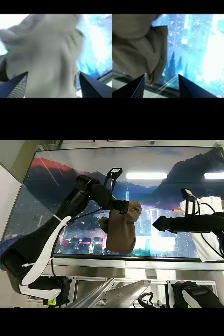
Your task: Fold the shirts.
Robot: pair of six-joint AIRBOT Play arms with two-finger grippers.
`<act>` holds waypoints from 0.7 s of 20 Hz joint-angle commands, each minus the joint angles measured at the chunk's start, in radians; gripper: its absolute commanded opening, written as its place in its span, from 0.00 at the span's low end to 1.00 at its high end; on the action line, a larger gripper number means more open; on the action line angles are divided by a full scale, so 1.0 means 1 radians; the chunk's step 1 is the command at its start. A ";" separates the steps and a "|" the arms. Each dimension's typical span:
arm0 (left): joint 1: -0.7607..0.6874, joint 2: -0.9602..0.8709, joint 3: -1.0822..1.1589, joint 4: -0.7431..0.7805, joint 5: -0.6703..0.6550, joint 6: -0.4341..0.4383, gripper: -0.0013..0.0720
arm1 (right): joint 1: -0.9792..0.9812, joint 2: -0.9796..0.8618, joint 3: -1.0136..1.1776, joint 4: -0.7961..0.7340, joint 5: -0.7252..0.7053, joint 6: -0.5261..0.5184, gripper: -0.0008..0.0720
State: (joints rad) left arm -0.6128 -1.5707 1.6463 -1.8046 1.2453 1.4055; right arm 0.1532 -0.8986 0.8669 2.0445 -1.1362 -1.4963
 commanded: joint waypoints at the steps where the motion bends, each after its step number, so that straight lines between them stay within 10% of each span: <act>1: 0.058 -0.042 0.112 0.010 0.172 0.035 0.96 | -0.075 0.000 0.015 0.002 -0.020 -0.003 0.64; 6: 0.236 0.095 -0.044 0.100 0.357 0.099 0.96 | -0.089 -0.024 0.012 0.037 -0.084 -0.053 0.64; 8: 0.283 0.224 -0.316 0.099 0.189 0.100 0.96 | -0.050 -0.048 -0.034 0.047 -0.071 -0.052 0.62; 10: 0.322 0.307 -0.574 0.039 -0.002 0.108 0.96 | -0.002 -0.090 -0.097 0.058 0.003 -0.052 0.37; 14: 0.455 0.276 -0.815 -0.296 -0.245 0.285 0.96 | 0.052 -0.254 -0.121 0.153 0.122 -0.077 0.38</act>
State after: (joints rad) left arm -0.2436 -1.2995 1.0058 -1.8881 1.1923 1.5784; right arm 0.1673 -1.0569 0.7681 2.1319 -1.0977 -1.5494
